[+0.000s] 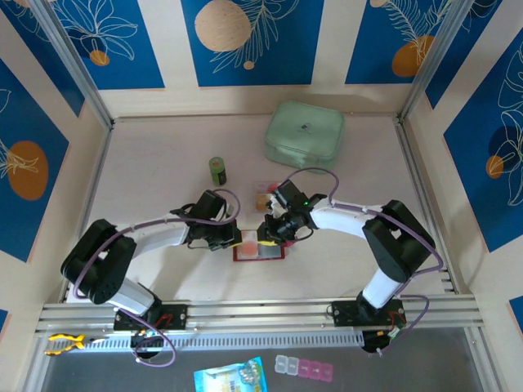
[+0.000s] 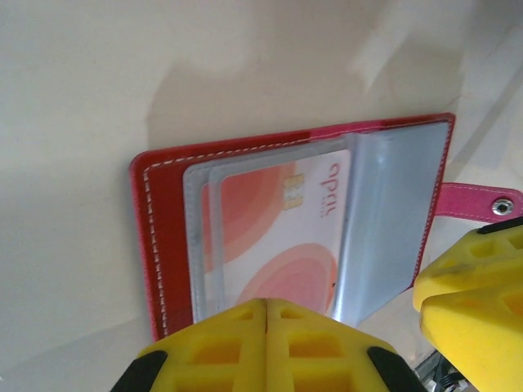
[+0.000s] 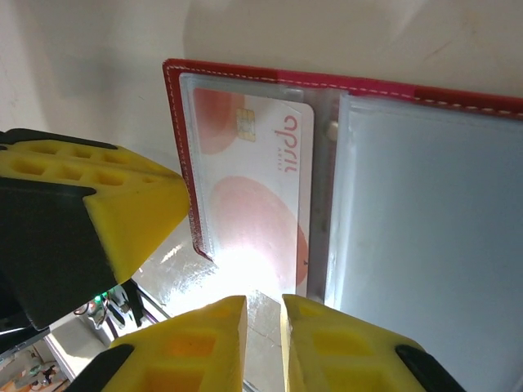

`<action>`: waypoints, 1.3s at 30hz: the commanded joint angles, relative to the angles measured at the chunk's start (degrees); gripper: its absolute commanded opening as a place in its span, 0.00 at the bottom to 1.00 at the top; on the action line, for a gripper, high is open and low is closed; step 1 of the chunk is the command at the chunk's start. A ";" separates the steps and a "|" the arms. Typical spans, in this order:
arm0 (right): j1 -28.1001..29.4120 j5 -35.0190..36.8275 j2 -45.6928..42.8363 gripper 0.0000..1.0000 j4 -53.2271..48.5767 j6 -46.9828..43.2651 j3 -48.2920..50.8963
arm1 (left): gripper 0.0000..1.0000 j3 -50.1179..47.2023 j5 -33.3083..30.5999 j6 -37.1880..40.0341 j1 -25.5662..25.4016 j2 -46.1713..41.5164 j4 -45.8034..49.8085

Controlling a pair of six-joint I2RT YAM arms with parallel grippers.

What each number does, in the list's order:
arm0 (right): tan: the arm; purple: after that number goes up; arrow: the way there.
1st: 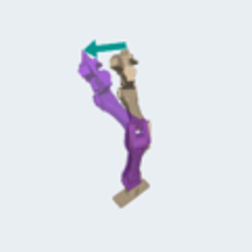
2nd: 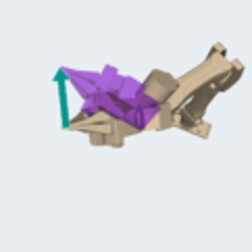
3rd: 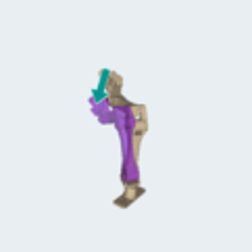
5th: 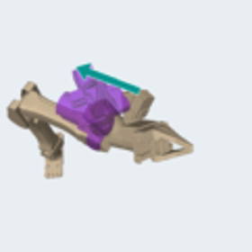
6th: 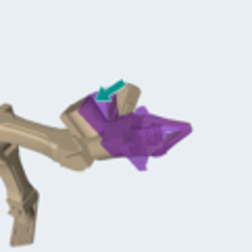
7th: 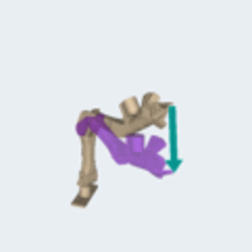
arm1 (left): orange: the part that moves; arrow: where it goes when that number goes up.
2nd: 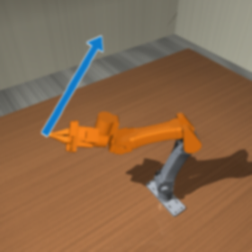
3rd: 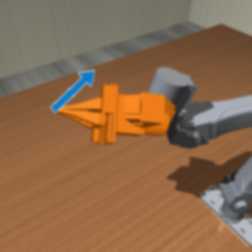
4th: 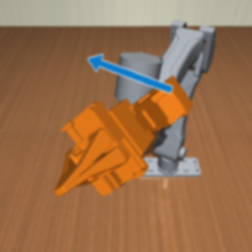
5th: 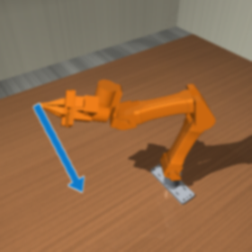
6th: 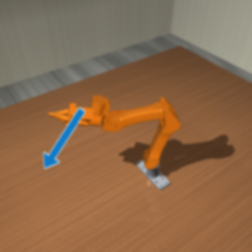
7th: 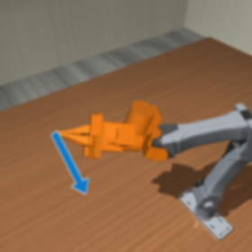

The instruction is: Take the credit cards out of the card holder

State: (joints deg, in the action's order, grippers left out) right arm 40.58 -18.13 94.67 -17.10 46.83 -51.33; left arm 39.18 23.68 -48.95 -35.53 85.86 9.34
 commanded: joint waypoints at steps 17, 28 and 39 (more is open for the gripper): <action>0.81 -1.32 3.75 0.20 2.06 0.90 -1.57 | 0.02 -2.44 0.82 1.58 0.73 2.55 -1.78; 0.88 -1.91 5.67 0.21 2.51 0.15 -3.20 | 0.02 -3.36 0.49 1.51 0.76 2.29 -1.52; 1.08 -0.36 7.07 0.24 0.07 -1.29 -5.09 | 0.02 -3.36 0.40 1.38 0.77 2.11 -1.57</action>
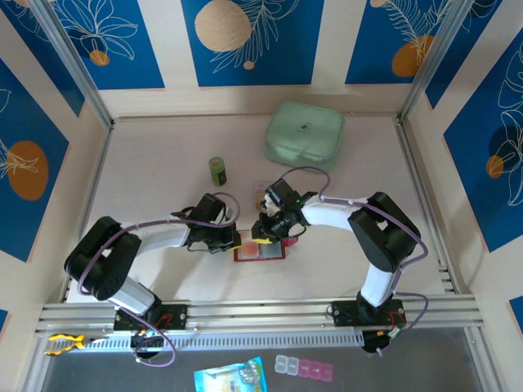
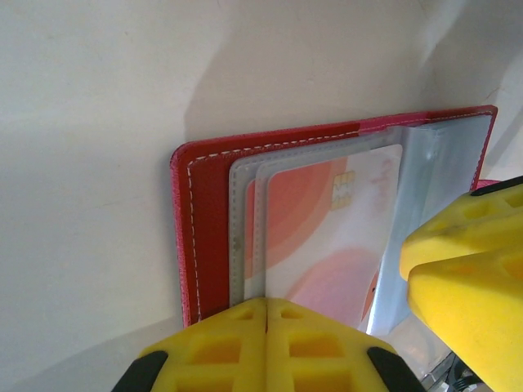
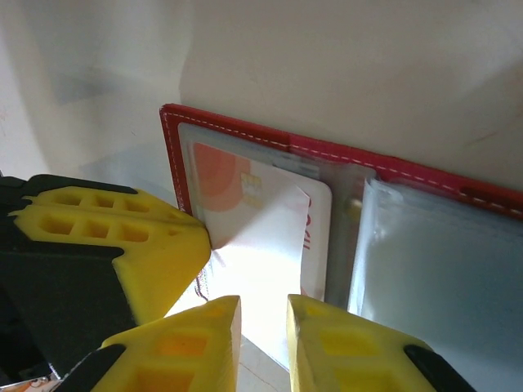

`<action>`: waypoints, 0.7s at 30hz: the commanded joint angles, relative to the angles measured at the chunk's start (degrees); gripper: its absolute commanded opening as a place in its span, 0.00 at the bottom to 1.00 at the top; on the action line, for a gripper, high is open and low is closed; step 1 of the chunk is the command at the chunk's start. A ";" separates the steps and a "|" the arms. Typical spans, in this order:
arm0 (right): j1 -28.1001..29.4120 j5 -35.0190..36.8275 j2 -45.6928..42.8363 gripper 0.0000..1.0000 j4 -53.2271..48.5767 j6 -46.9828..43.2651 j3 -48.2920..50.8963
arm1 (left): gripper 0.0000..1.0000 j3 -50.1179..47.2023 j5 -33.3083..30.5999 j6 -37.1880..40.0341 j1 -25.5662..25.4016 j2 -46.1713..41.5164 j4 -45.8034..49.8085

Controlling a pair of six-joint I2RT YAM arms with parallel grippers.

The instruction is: Take the credit cards out of the card holder

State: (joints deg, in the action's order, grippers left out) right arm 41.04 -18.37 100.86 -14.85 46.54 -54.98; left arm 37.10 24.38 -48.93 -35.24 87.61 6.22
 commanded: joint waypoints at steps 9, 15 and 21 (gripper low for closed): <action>1.39 1.78 1.95 0.27 -4.47 -1.95 -2.28 | 0.02 -1.07 -0.22 1.33 0.46 0.64 1.51; 1.59 1.72 2.33 0.27 -4.50 -2.08 -2.68 | 0.02 -0.98 -0.14 1.29 0.48 0.67 1.59; 1.60 0.06 2.72 0.23 -2.78 -1.59 -2.59 | 0.02 -0.89 -0.14 1.29 0.52 0.54 1.69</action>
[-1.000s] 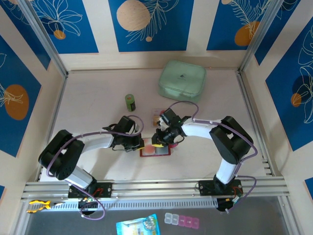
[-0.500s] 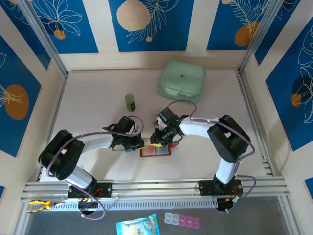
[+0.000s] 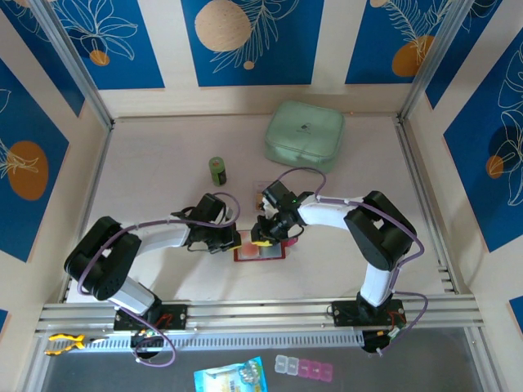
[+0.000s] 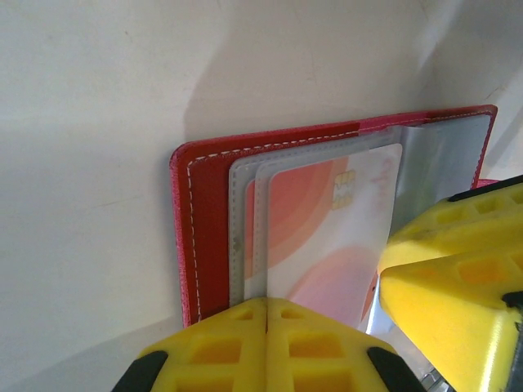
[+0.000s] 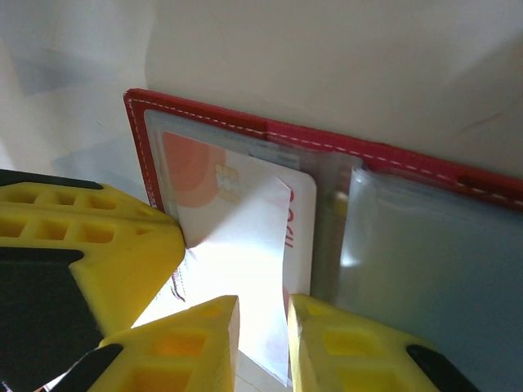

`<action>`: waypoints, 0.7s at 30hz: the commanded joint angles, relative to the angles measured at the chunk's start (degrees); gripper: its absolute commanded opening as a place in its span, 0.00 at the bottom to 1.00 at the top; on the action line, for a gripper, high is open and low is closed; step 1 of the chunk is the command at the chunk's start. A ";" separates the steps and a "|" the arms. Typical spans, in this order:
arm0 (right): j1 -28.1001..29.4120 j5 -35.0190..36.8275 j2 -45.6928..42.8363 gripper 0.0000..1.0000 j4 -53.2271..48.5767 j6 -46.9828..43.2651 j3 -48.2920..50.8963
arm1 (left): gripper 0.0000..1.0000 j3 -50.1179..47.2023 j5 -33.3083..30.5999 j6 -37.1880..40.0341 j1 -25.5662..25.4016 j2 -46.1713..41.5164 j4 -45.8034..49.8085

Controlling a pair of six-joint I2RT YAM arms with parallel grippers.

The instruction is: Take the credit cards out of the card holder

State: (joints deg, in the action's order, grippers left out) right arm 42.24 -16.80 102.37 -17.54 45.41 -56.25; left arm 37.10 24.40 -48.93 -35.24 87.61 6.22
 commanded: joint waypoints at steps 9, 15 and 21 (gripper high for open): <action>0.39 -4.62 2.26 0.23 3.02 0.38 -0.79 | 0.02 -0.84 0.01 1.42 0.46 0.54 1.74; 0.39 -4.30 3.37 0.23 1.68 0.21 -1.31 | 0.02 -0.86 0.03 1.43 0.48 0.54 1.76; 0.50 1.06 2.23 0.23 -3.79 -1.14 -2.02 | 0.03 -0.85 -0.07 1.42 0.51 0.41 2.04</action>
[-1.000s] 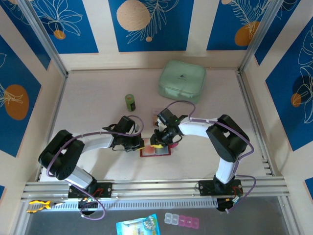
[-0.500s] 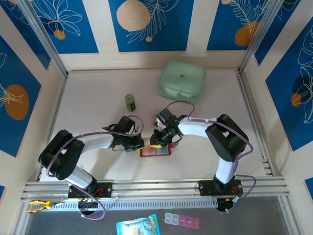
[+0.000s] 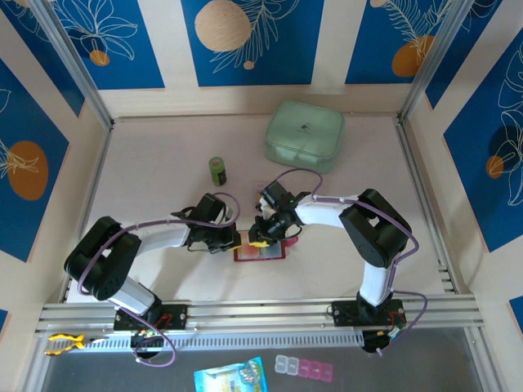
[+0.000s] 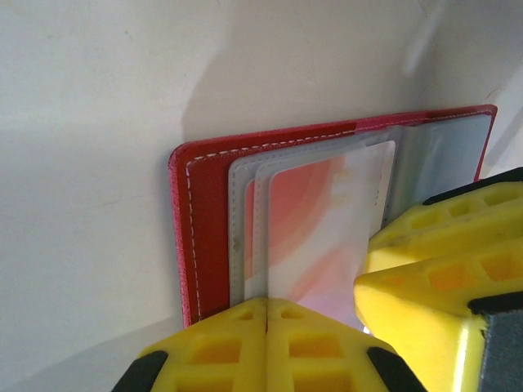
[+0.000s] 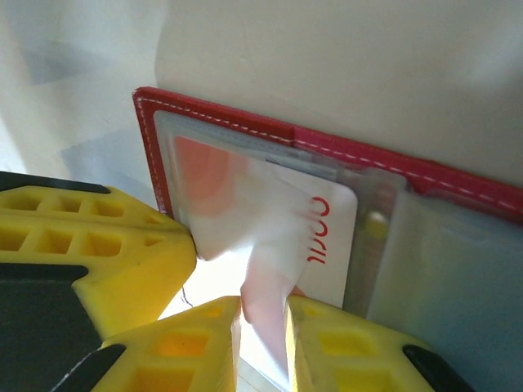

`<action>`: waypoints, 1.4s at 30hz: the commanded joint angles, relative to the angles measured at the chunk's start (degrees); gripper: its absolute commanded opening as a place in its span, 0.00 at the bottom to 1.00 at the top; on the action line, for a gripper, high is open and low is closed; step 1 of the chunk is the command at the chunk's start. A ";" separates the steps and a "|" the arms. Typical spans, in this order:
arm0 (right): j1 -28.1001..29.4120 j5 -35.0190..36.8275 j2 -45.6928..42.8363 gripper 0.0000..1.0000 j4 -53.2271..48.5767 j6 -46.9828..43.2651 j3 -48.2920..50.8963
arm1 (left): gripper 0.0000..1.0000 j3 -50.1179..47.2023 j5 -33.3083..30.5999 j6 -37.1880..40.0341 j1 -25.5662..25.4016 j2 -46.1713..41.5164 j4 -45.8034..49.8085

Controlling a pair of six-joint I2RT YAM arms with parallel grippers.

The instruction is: Take the credit cards out of the card holder

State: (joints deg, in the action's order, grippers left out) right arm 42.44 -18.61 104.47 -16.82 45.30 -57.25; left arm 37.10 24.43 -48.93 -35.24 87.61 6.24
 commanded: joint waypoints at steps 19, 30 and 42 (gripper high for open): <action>1.51 8.64 -0.65 0.23 -12.44 -3.89 -4.53 | 0.03 -1.07 -0.26 1.48 0.44 -0.05 2.29; 1.51 7.99 -3.11 0.25 -11.42 -3.20 -4.41 | 0.03 -0.27 0.13 1.30 0.51 -0.25 2.19; -0.81 6.25 -7.71 0.26 -8.32 -1.97 -0.69 | 0.02 4.11 0.80 1.30 -0.81 -1.03 4.20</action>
State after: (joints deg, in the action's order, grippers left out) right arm 42.26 -11.35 98.10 -24.84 42.50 -59.20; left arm 39.33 24.40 -48.93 -35.48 87.33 8.64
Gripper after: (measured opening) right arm 0.263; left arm 0.061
